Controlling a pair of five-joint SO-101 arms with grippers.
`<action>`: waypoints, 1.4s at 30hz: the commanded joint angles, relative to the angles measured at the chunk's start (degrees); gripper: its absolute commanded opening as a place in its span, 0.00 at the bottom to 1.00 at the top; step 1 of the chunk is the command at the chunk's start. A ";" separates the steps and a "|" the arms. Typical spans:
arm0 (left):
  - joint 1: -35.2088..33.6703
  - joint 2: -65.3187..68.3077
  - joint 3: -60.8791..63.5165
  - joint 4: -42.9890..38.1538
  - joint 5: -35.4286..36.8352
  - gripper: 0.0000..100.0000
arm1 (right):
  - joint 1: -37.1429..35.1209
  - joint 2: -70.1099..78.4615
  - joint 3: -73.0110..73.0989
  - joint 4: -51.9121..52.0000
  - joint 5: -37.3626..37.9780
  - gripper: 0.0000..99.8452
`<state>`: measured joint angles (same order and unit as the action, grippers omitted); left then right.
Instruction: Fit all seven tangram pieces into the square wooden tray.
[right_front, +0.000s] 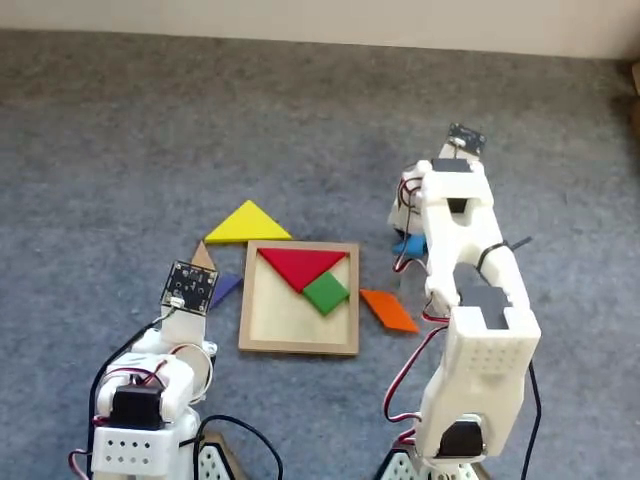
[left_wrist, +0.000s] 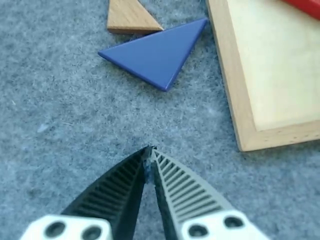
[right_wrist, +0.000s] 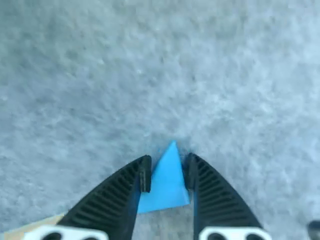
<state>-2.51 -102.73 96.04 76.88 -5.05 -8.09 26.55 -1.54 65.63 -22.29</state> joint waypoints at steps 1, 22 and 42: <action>-0.31 -1.10 1.10 0.35 0.00 0.00 | 1.98 -0.66 -1.98 4.53 0.00 0.11; -0.31 -1.10 1.10 0.35 0.00 0.00 | 3.30 -9.19 -5.49 29.23 10.73 0.11; -0.31 -1.10 1.10 0.35 0.00 0.00 | 4.62 -25.98 5.93 24.31 28.66 0.11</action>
<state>-2.51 -102.73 96.04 76.88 -5.05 -4.57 6.77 1.63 95.52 0.92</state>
